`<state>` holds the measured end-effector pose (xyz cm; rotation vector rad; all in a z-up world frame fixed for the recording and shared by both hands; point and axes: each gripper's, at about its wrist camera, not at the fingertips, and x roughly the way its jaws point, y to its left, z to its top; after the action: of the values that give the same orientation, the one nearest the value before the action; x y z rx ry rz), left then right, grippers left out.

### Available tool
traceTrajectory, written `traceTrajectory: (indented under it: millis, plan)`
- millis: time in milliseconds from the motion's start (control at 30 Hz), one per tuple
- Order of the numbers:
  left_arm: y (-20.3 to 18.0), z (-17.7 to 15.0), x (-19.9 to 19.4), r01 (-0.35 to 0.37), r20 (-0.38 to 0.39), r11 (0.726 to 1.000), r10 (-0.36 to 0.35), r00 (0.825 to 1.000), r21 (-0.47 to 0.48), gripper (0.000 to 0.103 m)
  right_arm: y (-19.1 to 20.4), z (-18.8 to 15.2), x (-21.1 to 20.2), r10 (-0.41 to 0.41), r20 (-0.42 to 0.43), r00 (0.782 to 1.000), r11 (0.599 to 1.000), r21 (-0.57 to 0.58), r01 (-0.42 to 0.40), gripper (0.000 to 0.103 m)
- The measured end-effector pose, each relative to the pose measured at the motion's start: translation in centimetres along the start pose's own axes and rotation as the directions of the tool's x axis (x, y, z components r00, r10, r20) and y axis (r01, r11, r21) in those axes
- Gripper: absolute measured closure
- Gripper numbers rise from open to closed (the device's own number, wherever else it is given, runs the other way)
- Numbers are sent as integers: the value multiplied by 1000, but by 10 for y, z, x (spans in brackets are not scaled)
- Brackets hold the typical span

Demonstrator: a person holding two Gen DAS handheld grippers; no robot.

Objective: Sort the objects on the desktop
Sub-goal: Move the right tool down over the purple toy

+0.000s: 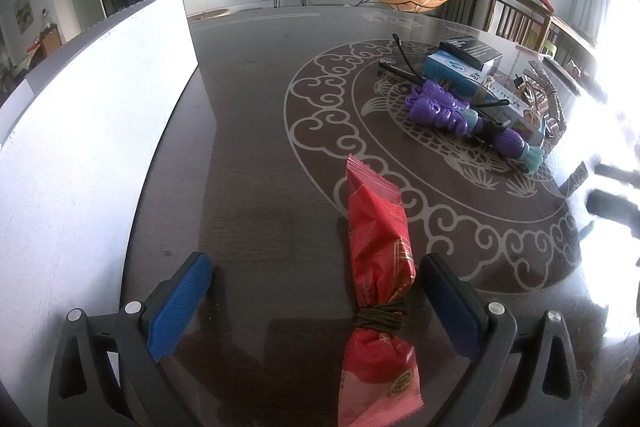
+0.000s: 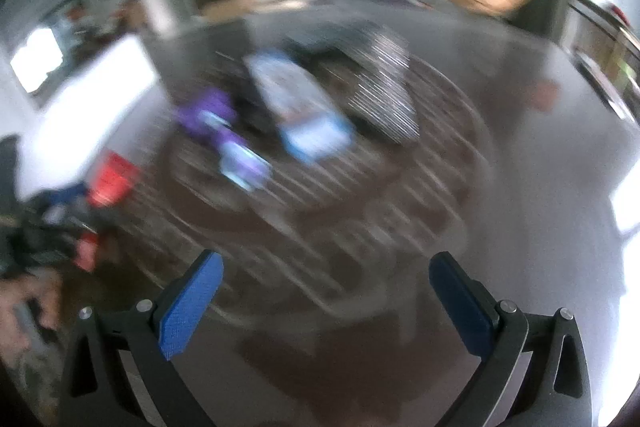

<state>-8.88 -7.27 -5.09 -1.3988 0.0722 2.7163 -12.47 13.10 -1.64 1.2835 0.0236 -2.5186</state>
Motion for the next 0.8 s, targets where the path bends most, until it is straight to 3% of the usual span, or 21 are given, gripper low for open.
traceTrajectory:
  millis: [67,200,267,333,367,533,733,767,800]
  plan:
    - [0,0,0,0,0,1000,0,1000,0,0,28,24,15,35,-17,999,993,-110,-37,0]
    - [0,0,0,0,0,1000,0,1000,0,0,53,49,54,-31,-70,997,977,-212,16,14]
    - [0,0,0,0,0,1000,0,1000,0,0,56,53,68,-50,-102,993,980,-196,29,28]
    - [1,0,0,2,0,1000,-2,1000,-3,0,51,53,77,-58,-128,990,986,-165,37,63]
    - [1,-1,-1,2,0,1000,-2,1000,-2,0,49,51,73,-48,-109,993,988,-149,32,68]
    - [1,0,-1,1,0,1000,-1,1000,-3,0,57,23,50,-51,-93,994,989,-141,37,70]
    - [1,0,-1,1,0,1000,-1,1000,-3,0,59,-56,-6,-83,-48,995,993,-88,78,69]
    - [1,0,-1,1,0,1000,-1,1000,-3,0,61,-65,-11,-88,-42,995,992,-91,84,67]
    - [1,0,-1,1,0,1000,-1,1000,-3,0,62,-69,-14,-89,-41,995,993,-87,85,52]
